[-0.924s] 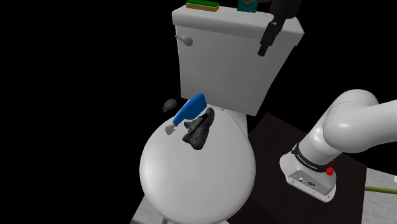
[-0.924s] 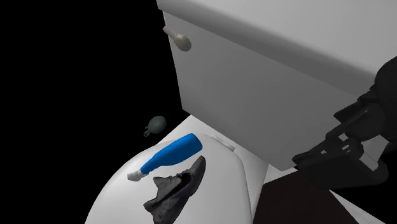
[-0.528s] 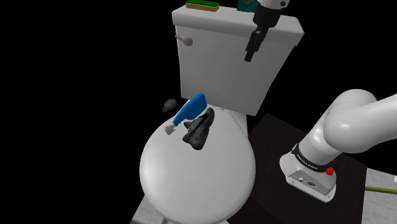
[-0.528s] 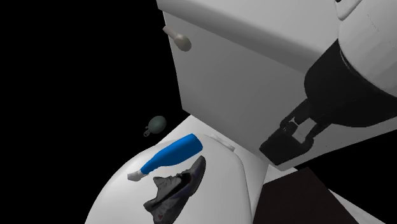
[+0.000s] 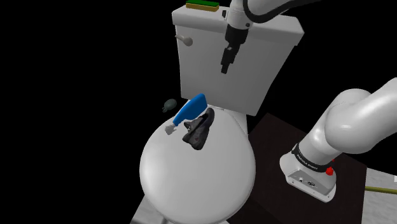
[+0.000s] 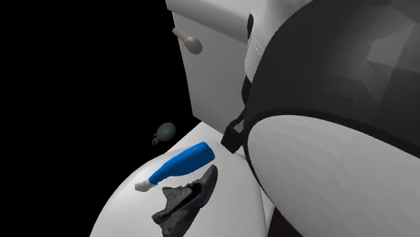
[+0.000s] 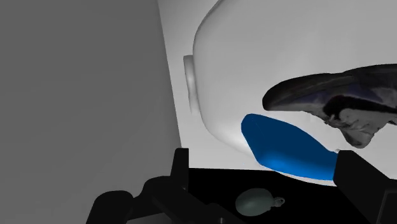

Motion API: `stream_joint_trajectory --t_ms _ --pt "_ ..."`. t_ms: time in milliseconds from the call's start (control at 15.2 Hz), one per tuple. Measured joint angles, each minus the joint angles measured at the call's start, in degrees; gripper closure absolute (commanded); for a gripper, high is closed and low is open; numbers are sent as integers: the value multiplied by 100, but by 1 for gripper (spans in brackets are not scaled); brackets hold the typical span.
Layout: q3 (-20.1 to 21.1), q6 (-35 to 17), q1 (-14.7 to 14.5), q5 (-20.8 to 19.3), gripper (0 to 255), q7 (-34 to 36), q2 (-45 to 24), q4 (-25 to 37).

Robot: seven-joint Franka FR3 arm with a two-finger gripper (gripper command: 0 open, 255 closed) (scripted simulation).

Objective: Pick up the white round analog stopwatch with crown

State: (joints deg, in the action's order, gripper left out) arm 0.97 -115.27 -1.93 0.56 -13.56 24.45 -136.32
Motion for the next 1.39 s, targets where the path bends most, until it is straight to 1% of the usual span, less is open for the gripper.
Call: stream_joint_trajectory --t_ms 528,726,858,1122,1386 --pt "49 -921 -182 212 0 -361 -1763 681" --pt "100 -1136 -247 285 0 -480 -2439 1086" --pt "148 -1210 -293 328 0 -538 -2891 1426" --pt "229 -1416 -351 400 0 -695 -3665 1909" --pt "329 -1483 -441 420 0 -785 -4595 2697"
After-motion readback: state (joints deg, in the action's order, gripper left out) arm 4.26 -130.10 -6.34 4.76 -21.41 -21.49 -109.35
